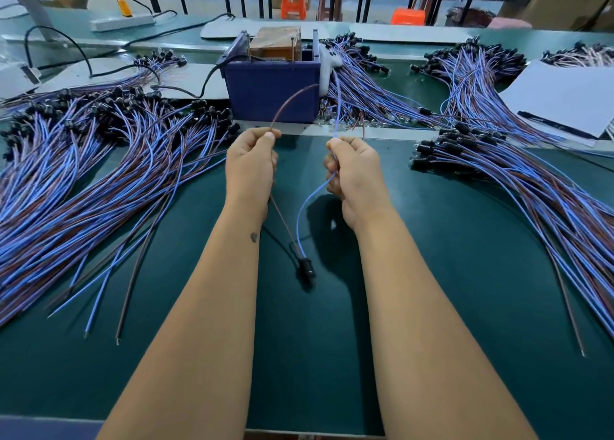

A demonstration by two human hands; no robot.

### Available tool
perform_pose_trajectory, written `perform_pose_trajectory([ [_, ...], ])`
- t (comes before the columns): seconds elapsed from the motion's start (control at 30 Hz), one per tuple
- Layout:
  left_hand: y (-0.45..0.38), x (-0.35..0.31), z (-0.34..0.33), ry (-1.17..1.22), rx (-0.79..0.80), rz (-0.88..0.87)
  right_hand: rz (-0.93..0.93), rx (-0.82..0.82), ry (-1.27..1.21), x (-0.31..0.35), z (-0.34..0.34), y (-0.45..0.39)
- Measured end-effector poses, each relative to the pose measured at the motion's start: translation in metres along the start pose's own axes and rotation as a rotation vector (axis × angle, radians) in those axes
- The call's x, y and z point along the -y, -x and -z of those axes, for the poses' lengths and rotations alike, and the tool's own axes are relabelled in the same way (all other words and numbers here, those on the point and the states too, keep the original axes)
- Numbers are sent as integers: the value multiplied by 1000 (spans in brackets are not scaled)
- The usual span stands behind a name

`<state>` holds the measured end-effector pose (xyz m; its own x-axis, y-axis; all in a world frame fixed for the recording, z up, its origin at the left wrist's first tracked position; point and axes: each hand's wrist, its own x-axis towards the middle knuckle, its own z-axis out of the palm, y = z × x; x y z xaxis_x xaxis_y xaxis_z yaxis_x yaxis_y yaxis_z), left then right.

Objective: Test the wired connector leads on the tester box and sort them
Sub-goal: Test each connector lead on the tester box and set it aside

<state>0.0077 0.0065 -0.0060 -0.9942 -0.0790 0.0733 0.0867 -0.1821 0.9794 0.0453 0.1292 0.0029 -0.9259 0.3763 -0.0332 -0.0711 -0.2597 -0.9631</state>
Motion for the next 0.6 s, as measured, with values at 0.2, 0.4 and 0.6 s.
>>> perform_pose_trajectory([
  [0.2,-10,-1,11,214,-161,57,133,-119,141,-4,1,1],
  [0.4,-10,-2,10,226,-181,65,133,-153,134,-4,0,-2],
  [0.6,-6,-5,10,193,-190,17,238,-153,306,-11,-3,-8],
])
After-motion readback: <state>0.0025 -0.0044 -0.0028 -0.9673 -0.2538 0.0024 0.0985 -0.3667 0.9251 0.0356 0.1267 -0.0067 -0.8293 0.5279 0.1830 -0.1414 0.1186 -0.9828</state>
